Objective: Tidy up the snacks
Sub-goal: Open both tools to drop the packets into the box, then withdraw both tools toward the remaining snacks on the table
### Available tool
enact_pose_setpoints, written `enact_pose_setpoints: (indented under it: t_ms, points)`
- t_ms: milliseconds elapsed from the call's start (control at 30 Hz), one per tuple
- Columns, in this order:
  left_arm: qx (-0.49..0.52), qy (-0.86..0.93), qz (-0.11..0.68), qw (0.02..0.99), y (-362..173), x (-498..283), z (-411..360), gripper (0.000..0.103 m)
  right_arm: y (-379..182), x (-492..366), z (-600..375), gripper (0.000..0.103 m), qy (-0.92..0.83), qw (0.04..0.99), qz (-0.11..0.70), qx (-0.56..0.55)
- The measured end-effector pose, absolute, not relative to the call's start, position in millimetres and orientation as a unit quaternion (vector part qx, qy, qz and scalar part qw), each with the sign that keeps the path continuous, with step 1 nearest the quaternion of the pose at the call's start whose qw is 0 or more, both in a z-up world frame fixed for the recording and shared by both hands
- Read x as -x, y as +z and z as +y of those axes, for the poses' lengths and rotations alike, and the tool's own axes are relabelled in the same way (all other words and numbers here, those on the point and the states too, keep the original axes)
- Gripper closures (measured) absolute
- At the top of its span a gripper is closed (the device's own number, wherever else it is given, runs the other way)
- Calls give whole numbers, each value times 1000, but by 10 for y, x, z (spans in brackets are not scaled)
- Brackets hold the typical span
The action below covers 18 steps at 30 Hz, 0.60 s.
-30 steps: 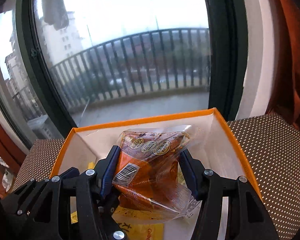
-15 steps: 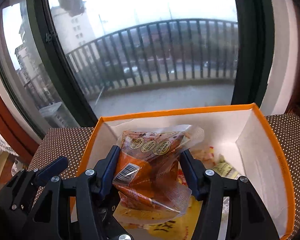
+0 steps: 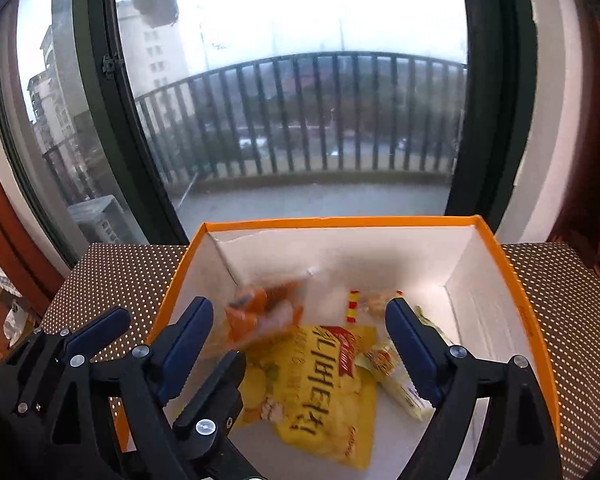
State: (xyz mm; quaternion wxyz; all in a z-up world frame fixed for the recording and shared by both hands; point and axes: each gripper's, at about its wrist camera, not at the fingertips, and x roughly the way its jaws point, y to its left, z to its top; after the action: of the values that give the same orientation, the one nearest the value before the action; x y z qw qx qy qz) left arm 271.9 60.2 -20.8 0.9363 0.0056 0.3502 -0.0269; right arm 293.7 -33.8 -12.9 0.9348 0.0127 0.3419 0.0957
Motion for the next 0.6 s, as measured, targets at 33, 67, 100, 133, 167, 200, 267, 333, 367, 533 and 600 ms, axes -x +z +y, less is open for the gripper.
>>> enact_pose_setpoints:
  t_ms: [33, 67, 100, 133, 167, 200, 267, 333, 367, 533, 600]
  points:
    - [-5, -28, 349, 937, -195, -2680, 583, 19, -115, -2893, -358, 13, 94, 936, 340, -11]
    - [-5, -30, 347, 937, -179, -2630, 567, 19, -96, -2839, -380, 13, 92, 937, 338, -9]
    - [-5, -32, 345, 938, -161, -2581, 550, 18, -77, -2784, -402, 13, 90, 937, 337, -8]
    - [-6, -33, 342, 939, -136, -2522, 532, 18, -60, -2744, -420, 13, 89, 938, 335, -8]
    - [-6, -34, 339, 940, -110, -2469, 516, 18, -34, -2685, -444, 13, 88, 939, 332, -8]
    - [-7, -36, 336, 941, -96, -2439, 493, 18, -5, -2621, -468, 13, 86, 940, 329, -8]
    - [-9, -40, 326, 944, -30, -2320, 455, 18, 55, -2495, -518, 13, 83, 944, 320, -8]
    - [-11, -43, 318, 947, 22, -2228, 423, 18, 128, -2363, -561, 13, 79, 947, 311, -9]
    - [-12, -44, 313, 949, 64, -2152, 399, 18, 159, -2313, -572, 13, 78, 949, 307, -8]
    - [-16, -46, 294, 954, 209, -1864, 328, 16, 315, -2005, -656, 13, 74, 956, 284, -3]
    - [-17, -47, 286, 957, 258, -1722, 276, 14, 368, -1868, -685, 13, 73, 959, 274, 1]
